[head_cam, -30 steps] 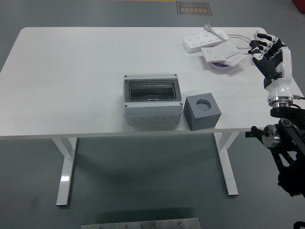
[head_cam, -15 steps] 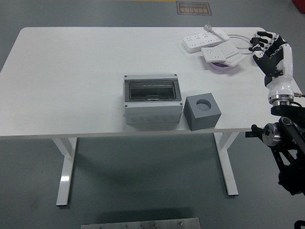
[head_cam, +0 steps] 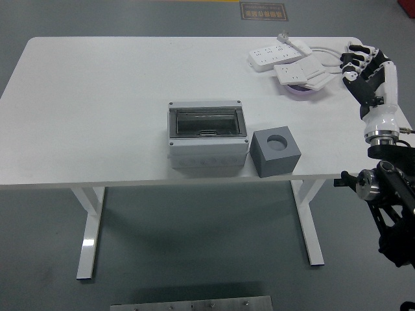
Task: Fetch the battery,place it into the box,close the lid of the box
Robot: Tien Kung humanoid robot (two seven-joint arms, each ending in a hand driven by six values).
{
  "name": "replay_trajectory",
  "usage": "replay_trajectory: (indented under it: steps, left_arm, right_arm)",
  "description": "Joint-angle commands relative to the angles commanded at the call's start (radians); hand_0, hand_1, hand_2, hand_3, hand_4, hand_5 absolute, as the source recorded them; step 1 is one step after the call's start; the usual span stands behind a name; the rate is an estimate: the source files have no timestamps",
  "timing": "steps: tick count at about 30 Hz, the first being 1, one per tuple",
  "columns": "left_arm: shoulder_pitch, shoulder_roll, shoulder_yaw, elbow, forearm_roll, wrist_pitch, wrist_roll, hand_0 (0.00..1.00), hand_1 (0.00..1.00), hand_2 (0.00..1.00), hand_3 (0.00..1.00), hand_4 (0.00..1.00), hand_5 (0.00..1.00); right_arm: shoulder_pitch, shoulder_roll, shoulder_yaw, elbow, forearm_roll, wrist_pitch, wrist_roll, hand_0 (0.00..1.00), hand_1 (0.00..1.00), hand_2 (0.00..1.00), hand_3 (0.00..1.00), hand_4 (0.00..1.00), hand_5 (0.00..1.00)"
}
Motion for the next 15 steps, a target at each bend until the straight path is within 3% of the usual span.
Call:
replay_trajectory:
  steps: [11,15]
  left_arm:
    - [0.003,-0.002,0.000,-0.001,-0.007,0.000,0.000,0.863,0.912,0.853,0.866,0.908,0.891]
    - [0.003,-0.001,-0.001,-0.001,-0.007,0.000,0.000,0.863,0.912,0.853,0.866,0.908,0.891]
  right_arm:
    - [0.010,0.003,-0.001,-0.018,-0.035,-0.007,-0.007,0.576,0.594,0.542,0.558,0.580,0.015]
    - [0.013,0.003,0.003,-0.023,-0.074,-0.002,-0.041,0.576,0.594,0.542,0.558,0.580,0.015]
